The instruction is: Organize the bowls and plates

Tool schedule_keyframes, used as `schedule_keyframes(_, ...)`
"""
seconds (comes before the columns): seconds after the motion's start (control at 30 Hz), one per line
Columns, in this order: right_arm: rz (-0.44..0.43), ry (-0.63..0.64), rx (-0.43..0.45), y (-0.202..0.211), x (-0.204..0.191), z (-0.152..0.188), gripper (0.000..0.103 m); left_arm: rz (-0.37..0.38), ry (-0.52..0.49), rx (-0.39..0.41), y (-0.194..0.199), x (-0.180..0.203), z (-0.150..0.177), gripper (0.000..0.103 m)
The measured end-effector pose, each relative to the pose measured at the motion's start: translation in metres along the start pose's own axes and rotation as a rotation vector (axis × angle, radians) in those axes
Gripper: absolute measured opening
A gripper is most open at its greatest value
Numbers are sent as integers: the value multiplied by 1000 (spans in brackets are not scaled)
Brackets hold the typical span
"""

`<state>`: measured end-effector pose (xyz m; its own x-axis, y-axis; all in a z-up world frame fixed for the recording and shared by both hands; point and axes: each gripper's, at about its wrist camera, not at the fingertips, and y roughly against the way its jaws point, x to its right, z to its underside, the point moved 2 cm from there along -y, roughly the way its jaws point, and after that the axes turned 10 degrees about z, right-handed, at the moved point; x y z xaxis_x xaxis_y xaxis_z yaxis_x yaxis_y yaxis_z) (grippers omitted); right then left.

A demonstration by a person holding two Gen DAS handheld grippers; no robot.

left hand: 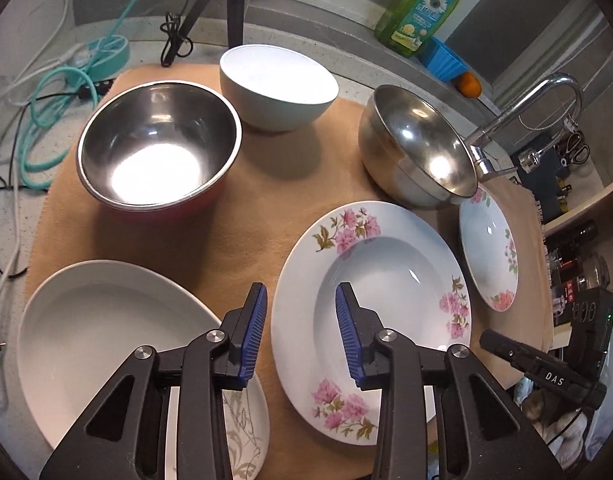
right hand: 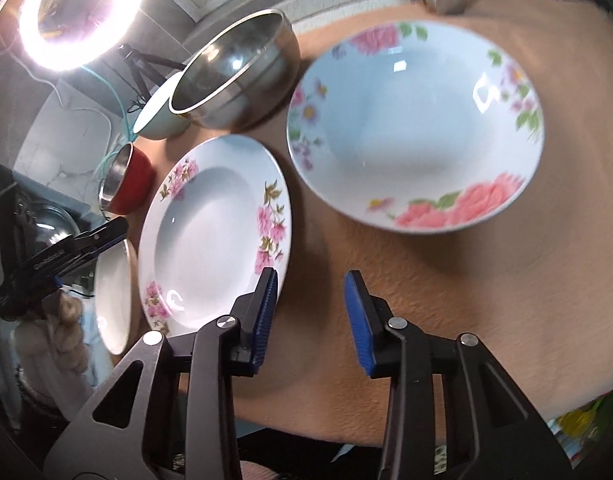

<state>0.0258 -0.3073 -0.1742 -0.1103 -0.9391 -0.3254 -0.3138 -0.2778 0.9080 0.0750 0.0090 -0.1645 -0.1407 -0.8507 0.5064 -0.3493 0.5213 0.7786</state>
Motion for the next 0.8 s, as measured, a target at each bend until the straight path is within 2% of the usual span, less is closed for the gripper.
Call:
schedule_keyframes(0.17, -47, -35, -27, -9, 1, -4, 21, 11, 20, -24, -8, -5, -4, 30)
schedule_keyframes(0.4, -81, -37, -35, -13, -4, -9, 17, 23, 27, -49, -18, -9, -9, 21)
schedule_keyframes(0.8, -110, -20, -54, -17, -6, -13, 12, 38, 53, -83, -27, -21, -12, 17)
